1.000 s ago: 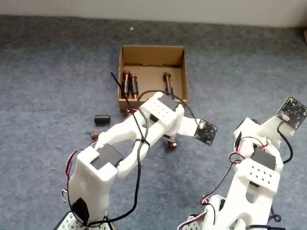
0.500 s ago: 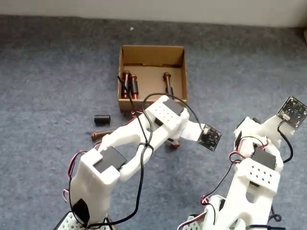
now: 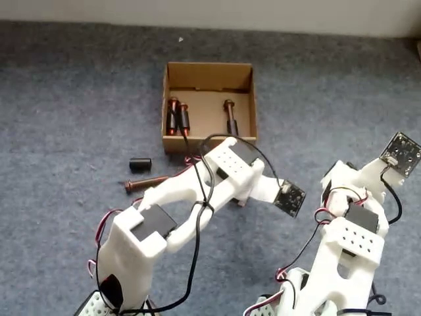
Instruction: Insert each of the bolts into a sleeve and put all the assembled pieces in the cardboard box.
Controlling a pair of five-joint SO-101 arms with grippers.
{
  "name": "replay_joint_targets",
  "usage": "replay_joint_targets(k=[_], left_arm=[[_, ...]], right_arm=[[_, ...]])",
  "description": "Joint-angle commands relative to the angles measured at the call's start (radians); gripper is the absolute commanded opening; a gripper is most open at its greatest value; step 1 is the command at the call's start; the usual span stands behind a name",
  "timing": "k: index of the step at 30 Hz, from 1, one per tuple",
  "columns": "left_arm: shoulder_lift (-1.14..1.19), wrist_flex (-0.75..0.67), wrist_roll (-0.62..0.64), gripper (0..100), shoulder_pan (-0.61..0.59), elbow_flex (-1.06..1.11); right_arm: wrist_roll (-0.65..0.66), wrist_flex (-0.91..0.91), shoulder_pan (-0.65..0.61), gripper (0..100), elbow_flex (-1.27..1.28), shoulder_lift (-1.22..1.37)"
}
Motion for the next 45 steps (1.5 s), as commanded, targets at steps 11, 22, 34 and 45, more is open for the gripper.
replay_joint_targets(k=[11,22,34,45], left_arm=[[-0.059,0.184,0.216,1,0.031,-0.039],[-0.486,0.215,0.508,1,0.013,0.036],[-1.087,0.114,0.878,1,-0.173,0.407],[-1.613,-0.176,1.123,1,-0.364,0.862]], right_arm=[[-0.011,-0.019,0.004,0.5,-0.048,-0.031],[-0.003,0.053,-0.093,0.5,-0.056,-0.033],[-0.009,0.094,-0.308,0.5,-0.012,-0.306],[-0.003,0.094,-0.618,0.5,0.154,-0.544]])
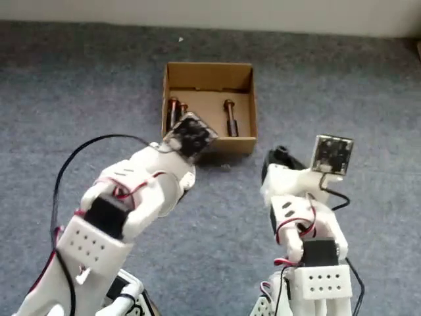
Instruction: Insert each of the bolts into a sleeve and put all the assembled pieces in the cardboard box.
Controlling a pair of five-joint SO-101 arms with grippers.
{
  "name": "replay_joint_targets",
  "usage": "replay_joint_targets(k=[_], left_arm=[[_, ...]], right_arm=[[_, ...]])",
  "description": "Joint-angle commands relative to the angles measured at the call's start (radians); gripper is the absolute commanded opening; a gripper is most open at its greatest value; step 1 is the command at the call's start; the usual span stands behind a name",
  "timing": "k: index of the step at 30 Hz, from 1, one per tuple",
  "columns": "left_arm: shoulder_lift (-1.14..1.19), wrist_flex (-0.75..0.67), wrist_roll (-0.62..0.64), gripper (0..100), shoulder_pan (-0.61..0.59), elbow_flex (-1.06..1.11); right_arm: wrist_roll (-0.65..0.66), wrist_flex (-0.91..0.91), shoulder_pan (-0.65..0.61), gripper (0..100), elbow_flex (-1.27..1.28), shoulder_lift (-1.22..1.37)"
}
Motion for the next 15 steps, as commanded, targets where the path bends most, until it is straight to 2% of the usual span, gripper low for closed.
replay_joint_targets(k=[1,9,15], left_arm=[[-0.213,-0.147,0.115,1,-0.058,0.143],[-0.45,-0.373,0.207,1,-0.134,0.364],[-0.608,-0.44,0.269,1,-0.137,0.437]], right_arm=[[-0.002,-0.001,-0.085,0.5,0.015,-0.039],[-0.002,-0.048,-0.298,0.5,0.102,-0.041],[-0.002,-0.16,-0.38,0.5,0.188,-0.041]])
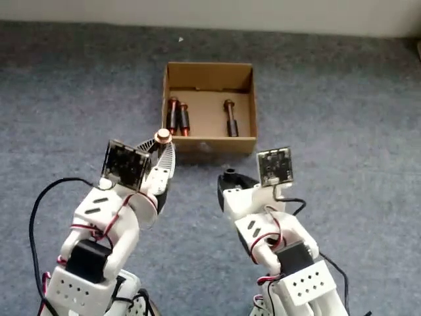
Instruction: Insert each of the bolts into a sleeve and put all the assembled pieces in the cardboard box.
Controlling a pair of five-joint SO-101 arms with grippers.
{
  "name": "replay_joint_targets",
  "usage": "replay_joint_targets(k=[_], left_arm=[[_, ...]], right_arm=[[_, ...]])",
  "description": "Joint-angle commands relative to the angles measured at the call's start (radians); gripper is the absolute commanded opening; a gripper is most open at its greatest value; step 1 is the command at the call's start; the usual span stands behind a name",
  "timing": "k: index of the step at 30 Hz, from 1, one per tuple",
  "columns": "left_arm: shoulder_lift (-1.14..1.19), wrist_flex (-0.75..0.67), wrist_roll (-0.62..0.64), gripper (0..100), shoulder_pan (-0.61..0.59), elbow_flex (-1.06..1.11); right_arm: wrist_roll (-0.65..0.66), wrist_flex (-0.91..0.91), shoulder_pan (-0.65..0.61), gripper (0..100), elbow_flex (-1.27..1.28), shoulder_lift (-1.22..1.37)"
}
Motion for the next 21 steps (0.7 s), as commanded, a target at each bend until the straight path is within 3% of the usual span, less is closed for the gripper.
replay_joint_targets(k=[1,10,15,21], left_arm=[[-0.13,-0.064,0.043,1,-0.012,0.018],[-0.337,-0.063,0.107,1,-0.002,0.082],[-0.377,-0.061,0.115,1,0.059,0.088],[-0.377,-0.061,0.115,1,0.065,0.085]], right_arm=[[-0.002,-0.067,-0.059,0.5,0.015,-0.019],[0.0,-0.099,-0.176,0.5,0.024,-0.021],[0.0,-0.124,-0.202,0.5,0.025,-0.039],[0.002,-0.124,-0.199,0.5,0.153,-0.344]])
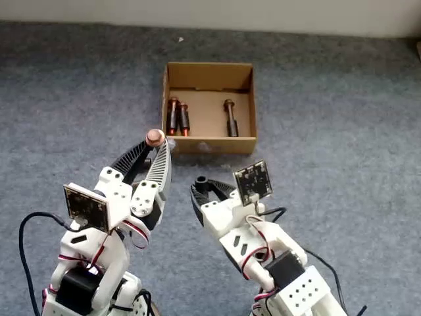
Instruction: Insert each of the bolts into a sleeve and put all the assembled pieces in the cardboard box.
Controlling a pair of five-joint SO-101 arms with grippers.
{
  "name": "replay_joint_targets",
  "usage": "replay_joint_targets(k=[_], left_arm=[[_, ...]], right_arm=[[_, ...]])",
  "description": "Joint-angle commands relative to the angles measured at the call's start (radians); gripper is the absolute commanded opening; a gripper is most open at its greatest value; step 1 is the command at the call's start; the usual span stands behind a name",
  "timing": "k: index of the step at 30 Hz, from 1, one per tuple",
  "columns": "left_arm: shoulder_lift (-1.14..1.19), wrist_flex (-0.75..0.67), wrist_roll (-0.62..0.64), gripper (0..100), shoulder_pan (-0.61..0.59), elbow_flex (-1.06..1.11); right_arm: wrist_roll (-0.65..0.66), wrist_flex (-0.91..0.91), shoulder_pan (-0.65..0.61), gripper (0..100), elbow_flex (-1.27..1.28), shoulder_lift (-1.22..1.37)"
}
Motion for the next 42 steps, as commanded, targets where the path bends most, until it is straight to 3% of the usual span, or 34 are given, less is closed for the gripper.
replay_joint_targets(k=[1,13,21,30,36,42], left_arm=[[-0.013,-0.023,0.009,1,0.021,-0.012],[-0.013,-0.02,0.005,7,0.183,-0.016],[-0.013,0.063,0.005,7,0.236,-0.062],[-0.013,0.078,-0.038,7,0.229,-0.064],[-0.013,0.074,-0.035,7,0.136,-0.064],[-0.013,0.074,-0.037,7,0.162,-0.024]], right_arm=[[0.021,-0.022,-0.008,0.4,0.061,-0.232],[0.196,-0.128,-0.045,0.4,0.171,-0.302],[0.21,-0.183,-0.073,0.4,0.213,-0.298],[0.21,-0.182,-0.071,0.4,0.206,-0.298],[0.21,-0.182,-0.071,0.4,0.206,-0.298],[0.21,-0.182,-0.073,0.4,0.206,-0.298]])
